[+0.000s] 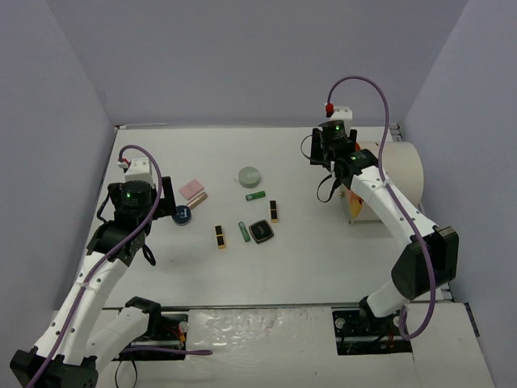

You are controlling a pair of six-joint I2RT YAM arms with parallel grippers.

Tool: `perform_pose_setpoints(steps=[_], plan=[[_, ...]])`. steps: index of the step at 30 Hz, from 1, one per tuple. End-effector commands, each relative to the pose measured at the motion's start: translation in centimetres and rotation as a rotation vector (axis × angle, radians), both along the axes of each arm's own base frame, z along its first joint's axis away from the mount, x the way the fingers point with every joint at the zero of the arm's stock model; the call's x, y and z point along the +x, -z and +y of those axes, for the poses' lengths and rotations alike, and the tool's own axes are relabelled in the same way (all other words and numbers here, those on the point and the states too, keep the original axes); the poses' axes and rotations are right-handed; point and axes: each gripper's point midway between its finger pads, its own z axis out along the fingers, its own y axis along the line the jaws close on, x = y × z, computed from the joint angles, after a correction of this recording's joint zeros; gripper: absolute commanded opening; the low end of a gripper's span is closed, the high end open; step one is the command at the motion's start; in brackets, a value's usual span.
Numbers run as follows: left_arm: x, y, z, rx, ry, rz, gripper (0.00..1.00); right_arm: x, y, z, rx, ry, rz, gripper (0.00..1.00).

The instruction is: Organize the makeup

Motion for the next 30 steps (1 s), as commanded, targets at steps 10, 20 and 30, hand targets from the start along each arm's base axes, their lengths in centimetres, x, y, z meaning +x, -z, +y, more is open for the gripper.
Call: perform_pose_setpoints(steps=[10, 20, 30], plan=[[0.9, -2.2, 0.1, -0.024, -0.020, -0.069, 0.97, -0.7, -2.2, -4.6, -0.037, 0.109, -0.059, 0.62], [0.9, -2.1, 0.1, -0.022, -0.021, -0.065, 0.97, -1.1, -2.2, -5.8, -0.058, 0.139, -0.056, 0.63], [0.9, -2.2, 0.1, -0.023, -0.022, -0.067, 0.97, -1.6, -5.5, -0.1, -0.118, -0.061, -0.118, 0.63]])
